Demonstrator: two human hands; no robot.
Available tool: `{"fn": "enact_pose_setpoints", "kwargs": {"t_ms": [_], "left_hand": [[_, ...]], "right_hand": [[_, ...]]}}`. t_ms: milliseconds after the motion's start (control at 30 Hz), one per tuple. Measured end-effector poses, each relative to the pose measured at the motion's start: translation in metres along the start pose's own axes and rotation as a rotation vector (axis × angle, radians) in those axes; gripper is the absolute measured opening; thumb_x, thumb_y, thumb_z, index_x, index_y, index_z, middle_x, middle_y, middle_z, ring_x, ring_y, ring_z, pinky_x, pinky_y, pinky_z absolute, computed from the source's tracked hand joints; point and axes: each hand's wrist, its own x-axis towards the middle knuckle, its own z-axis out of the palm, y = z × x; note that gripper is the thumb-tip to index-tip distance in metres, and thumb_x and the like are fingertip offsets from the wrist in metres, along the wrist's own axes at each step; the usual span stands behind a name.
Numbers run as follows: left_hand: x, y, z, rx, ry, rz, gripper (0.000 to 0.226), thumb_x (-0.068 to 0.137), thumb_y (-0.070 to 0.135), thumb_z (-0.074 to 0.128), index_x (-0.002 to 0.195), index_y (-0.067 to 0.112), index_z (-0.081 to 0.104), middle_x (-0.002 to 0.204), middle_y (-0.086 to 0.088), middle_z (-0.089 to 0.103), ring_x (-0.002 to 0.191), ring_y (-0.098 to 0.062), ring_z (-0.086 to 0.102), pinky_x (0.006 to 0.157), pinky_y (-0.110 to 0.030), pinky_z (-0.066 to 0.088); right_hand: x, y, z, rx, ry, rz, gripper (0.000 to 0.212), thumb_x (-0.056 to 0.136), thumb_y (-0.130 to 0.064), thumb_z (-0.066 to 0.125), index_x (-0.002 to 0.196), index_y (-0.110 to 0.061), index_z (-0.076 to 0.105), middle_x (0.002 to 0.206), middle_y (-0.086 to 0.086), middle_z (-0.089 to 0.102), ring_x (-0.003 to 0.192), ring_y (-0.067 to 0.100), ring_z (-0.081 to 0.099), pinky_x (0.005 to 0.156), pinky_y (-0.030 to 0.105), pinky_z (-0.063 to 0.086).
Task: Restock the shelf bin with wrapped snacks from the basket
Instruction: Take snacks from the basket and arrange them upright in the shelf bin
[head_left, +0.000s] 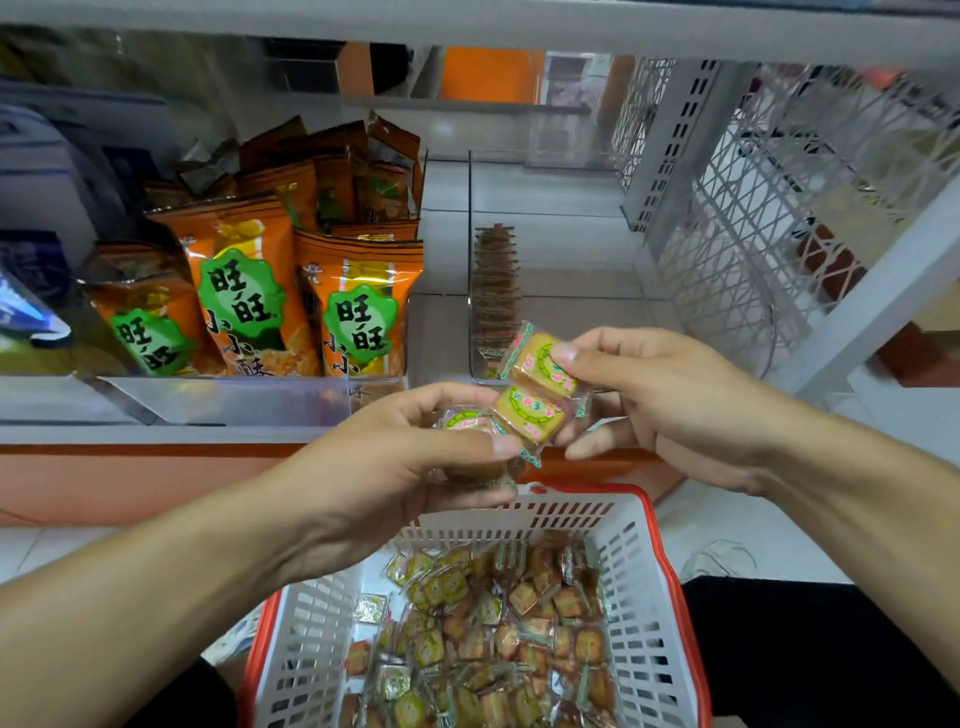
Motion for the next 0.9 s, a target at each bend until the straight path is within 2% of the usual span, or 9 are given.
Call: {"fn": "enact_pose_setpoints", "kwargs": {"t_ms": [100, 333, 433, 500, 600, 667, 733, 767, 900], "left_hand": [[-0.002, 0.001, 0.000, 0.014, 0.013, 0.005, 0.055, 0.058, 0.012, 0.084, 0.110, 0.007, 0.068, 0.096, -0.011, 0.078, 0.075, -0.017, 0.075, 0.064, -0.030, 0.063], [0.000, 0.004, 0.001, 0.070, 0.063, -0.001, 0.029, 0.072, 0.033, 0.074, 0.094, 0.014, 0.073, 0.091, -0.007, 0.075, 0.073, -0.010, 0.073, 0.053, -0.025, 0.060], [0.000, 0.004, 0.005, 0.105, 0.117, 0.017, 0.027, 0.072, 0.038, 0.074, 0.088, 0.016, 0.071, 0.082, -0.005, 0.070, 0.064, -0.008, 0.068, 0.048, -0.023, 0.057], [0.001, 0.004, 0.005, 0.097, 0.164, 0.044, 0.023, 0.080, 0.038, 0.072, 0.088, 0.016, 0.070, 0.079, -0.004, 0.069, 0.061, -0.007, 0.066, 0.047, -0.022, 0.056], [0.003, 0.005, 0.003, 0.046, 0.241, 0.093, 0.010, 0.091, 0.025, 0.069, 0.087, 0.016, 0.072, 0.077, -0.005, 0.070, 0.060, -0.009, 0.068, 0.049, -0.024, 0.057], [0.004, 0.004, 0.001, 0.008, 0.283, 0.118, 0.009, 0.094, 0.018, 0.067, 0.087, 0.016, 0.073, 0.077, -0.007, 0.071, 0.066, -0.012, 0.072, 0.050, -0.026, 0.058], [0.006, 0.002, 0.001, -0.036, 0.319, 0.139, 0.011, 0.097, 0.013, 0.063, 0.092, 0.015, 0.072, 0.078, -0.008, 0.073, 0.074, -0.017, 0.075, 0.051, -0.027, 0.058], [0.008, 0.000, 0.001, -0.054, 0.337, 0.151, 0.010, 0.098, 0.011, 0.062, 0.095, 0.014, 0.072, 0.078, -0.009, 0.074, 0.076, -0.018, 0.075, 0.052, -0.028, 0.059], [0.012, -0.006, 0.001, -0.065, 0.388, 0.183, 0.012, 0.098, 0.007, 0.060, 0.100, 0.013, 0.070, 0.076, -0.010, 0.074, 0.072, -0.017, 0.073, 0.056, -0.029, 0.059]], "right_hand": [[-0.001, 0.003, 0.003, -0.019, -0.025, 0.007, 0.025, 0.094, -0.028, 0.063, 0.105, -0.006, 0.062, 0.079, 0.009, 0.070, 0.068, 0.021, 0.066, 0.055, 0.026, 0.058], [-0.002, 0.000, -0.005, -0.140, -0.279, 0.089, 0.042, 0.084, -0.026, 0.070, 0.121, -0.006, 0.069, 0.099, 0.010, 0.071, 0.076, 0.015, 0.065, 0.064, 0.022, 0.059], [-0.001, 0.000, -0.007, -0.254, -0.316, 0.084, 0.037, 0.077, -0.015, 0.077, 0.113, -0.008, 0.071, 0.106, 0.014, 0.074, 0.090, 0.026, 0.066, 0.079, 0.035, 0.056], [-0.001, -0.005, -0.008, -0.291, -0.313, 0.050, 0.036, 0.074, -0.009, 0.079, 0.109, -0.007, 0.068, 0.100, 0.013, 0.074, 0.091, 0.030, 0.065, 0.079, 0.039, 0.053], [0.006, -0.021, -0.012, -0.129, -0.187, -0.048, 0.046, 0.073, -0.001, 0.075, 0.117, -0.006, 0.065, 0.097, 0.012, 0.075, 0.081, 0.022, 0.069, 0.067, 0.027, 0.059], [0.018, -0.026, -0.017, -0.127, -0.006, -0.110, 0.043, 0.073, 0.004, 0.076, 0.113, -0.010, 0.069, 0.104, 0.016, 0.075, 0.087, 0.022, 0.070, 0.083, 0.038, 0.062], [0.034, -0.025, -0.021, -0.291, 0.177, -0.132, 0.041, 0.075, 0.006, 0.079, 0.112, -0.008, 0.066, 0.112, 0.021, 0.072, 0.091, 0.023, 0.068, 0.095, 0.044, 0.055], [0.041, -0.022, -0.023, -0.429, 0.242, -0.134, 0.040, 0.075, 0.002, 0.082, 0.110, -0.009, 0.065, 0.110, 0.018, 0.072, 0.090, 0.020, 0.067, 0.093, 0.040, 0.055], [0.067, -0.011, -0.020, -0.892, 0.230, -0.110, 0.032, 0.068, -0.016, 0.089, 0.091, -0.023, 0.067, 0.091, -0.003, 0.073, 0.074, 0.010, 0.062, 0.063, 0.017, 0.046]]}}
